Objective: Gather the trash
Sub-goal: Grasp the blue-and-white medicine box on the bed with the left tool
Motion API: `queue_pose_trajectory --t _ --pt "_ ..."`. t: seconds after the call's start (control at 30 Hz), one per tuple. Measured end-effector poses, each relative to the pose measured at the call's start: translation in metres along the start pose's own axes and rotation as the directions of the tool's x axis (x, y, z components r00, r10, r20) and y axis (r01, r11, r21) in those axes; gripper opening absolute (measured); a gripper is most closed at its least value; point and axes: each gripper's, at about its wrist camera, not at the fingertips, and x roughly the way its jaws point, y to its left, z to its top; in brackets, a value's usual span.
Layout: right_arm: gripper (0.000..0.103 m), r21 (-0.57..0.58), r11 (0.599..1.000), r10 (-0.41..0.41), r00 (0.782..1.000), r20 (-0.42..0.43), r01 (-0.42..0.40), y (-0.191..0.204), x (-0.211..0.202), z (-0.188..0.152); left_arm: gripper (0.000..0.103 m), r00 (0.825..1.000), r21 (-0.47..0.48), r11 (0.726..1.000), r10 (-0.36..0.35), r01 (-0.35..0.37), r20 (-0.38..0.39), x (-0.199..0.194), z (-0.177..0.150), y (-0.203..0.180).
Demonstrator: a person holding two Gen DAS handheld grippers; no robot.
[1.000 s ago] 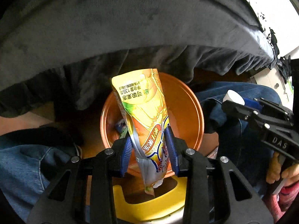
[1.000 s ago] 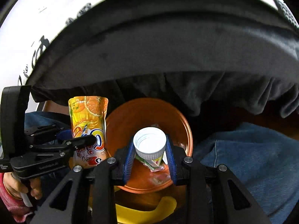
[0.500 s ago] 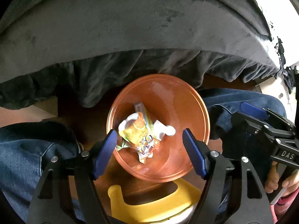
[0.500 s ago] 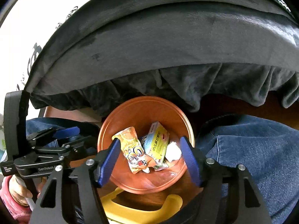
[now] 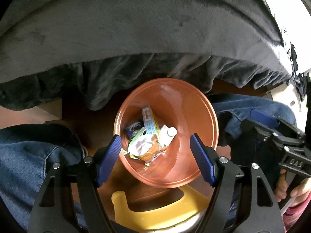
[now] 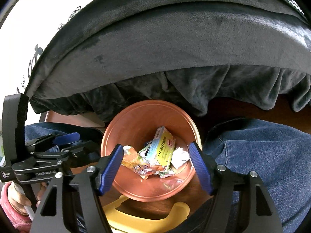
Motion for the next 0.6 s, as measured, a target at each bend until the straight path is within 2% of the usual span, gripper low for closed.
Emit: queue_pose_trajectory --t 0.1,0.2,0.27,0.3,0.37,0.43,0.5,0.57,0.6 --pt "0.070 0.002 1.000 0.013 1.000 0.023 -0.013 -0.001 -0.008 0.003 0.071 0.997 -0.008 0.999 -0.040 0.040 0.061 -0.024 0.006 0.000" --pt "0.073 -0.004 0.999 0.039 0.997 0.068 -0.039 0.001 -0.020 0.008 0.072 0.983 0.000 0.995 -0.099 0.100 0.157 -0.062 0.018 -0.002" --pt "0.075 -0.022 0.999 0.048 0.994 0.100 -0.046 0.006 -0.029 0.012 0.084 0.961 0.005 0.989 -0.142 0.145 0.236 -0.092 0.031 -0.002" --pt "0.076 -0.033 0.998 0.054 0.992 0.118 -0.051 0.009 -0.034 0.014 0.084 0.949 0.007 0.987 -0.157 0.161 0.272 -0.105 0.038 -0.001" --pt "0.077 -0.055 0.996 0.072 0.986 0.151 -0.064 0.014 -0.041 0.017 0.086 0.915 0.015 0.979 -0.194 0.202 0.354 -0.134 0.056 0.003" --pt "0.079 -0.076 0.994 0.085 0.980 0.179 -0.073 0.019 -0.047 0.020 0.089 0.889 0.008 0.980 -0.185 0.200 0.420 -0.155 0.079 0.010" --pt "0.080 -0.099 0.992 0.102 0.975 0.200 -0.083 0.023 -0.051 0.023 0.090 0.871 -0.032 0.979 -0.164 0.201 0.463 -0.170 0.109 0.020" --pt "0.080 -0.114 0.990 0.105 0.971 0.213 -0.082 0.026 -0.052 0.025 0.090 0.853 -0.069 0.962 -0.201 0.265 0.481 -0.177 0.136 0.032" --pt "0.080 -0.118 0.990 0.106 0.971 0.214 -0.082 0.026 -0.052 0.026 0.090 0.843 -0.101 0.944 -0.228 0.313 0.488 -0.178 0.155 0.039"
